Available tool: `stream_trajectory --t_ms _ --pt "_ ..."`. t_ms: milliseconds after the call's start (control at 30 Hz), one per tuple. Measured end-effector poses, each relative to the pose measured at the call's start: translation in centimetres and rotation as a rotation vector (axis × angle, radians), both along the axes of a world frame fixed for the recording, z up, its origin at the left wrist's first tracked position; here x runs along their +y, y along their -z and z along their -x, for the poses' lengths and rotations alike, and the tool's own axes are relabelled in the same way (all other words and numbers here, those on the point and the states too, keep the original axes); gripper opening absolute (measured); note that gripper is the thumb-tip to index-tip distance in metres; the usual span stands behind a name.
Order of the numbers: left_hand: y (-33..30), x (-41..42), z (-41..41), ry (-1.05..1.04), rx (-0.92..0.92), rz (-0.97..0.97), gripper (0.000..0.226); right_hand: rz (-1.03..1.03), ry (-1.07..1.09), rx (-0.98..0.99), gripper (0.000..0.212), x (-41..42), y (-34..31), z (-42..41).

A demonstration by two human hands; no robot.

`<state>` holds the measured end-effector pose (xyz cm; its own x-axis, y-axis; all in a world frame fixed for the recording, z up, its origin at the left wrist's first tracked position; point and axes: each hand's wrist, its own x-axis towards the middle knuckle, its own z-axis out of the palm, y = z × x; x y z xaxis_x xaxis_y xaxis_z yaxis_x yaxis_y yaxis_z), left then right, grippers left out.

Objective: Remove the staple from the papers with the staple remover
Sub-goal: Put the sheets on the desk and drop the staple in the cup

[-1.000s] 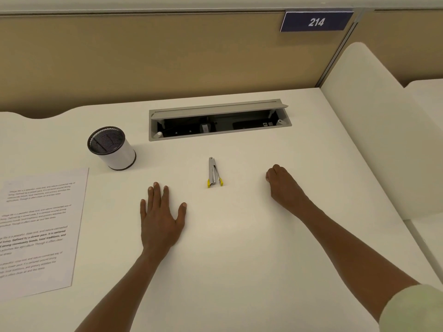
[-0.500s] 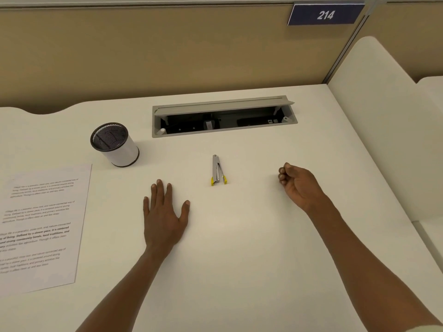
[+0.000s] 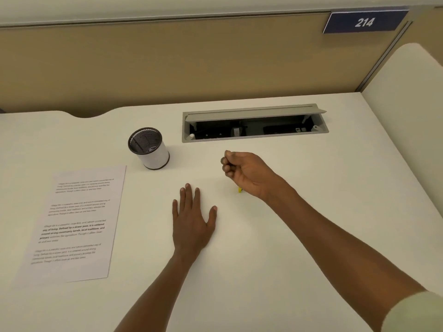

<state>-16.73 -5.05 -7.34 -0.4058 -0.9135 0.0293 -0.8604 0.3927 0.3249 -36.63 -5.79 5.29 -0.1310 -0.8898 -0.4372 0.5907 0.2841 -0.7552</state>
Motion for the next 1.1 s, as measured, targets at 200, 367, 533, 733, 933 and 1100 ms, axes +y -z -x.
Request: stream_trajectory --t_ms 200,367,533,733,933,1100 --pt "0.0 0.1 0.0 -0.004 0.007 0.002 0.074 -0.007 -0.105 0.335 0.009 -8.3 -2.5 -5.2" --pt "0.0 0.1 0.1 -0.006 0.016 0.005 0.073 -0.022 -0.200 0.785 0.021 -14.9 -3.0 -8.8" --pt "-0.1 0.2 0.2 -0.009 0.035 0.001 0.073 0.114 -0.334 1.233 0.016 -18.2 -2.5 -10.9" --pt "-0.2 0.1 0.2 -0.010 0.049 -0.006 0.073 0.228 -0.501 1.553 0.014 -19.6 -2.2 -11.5" --pt "-0.2 0.1 0.1 -0.009 0.049 -0.005 0.072 0.272 -0.581 1.608 0.019 -19.9 -2.9 -11.0" --pt "-0.1 0.2 0.2 -0.011 0.053 0.006 0.072 0.332 -0.599 1.689 0.009 -19.8 -3.5 -11.0"
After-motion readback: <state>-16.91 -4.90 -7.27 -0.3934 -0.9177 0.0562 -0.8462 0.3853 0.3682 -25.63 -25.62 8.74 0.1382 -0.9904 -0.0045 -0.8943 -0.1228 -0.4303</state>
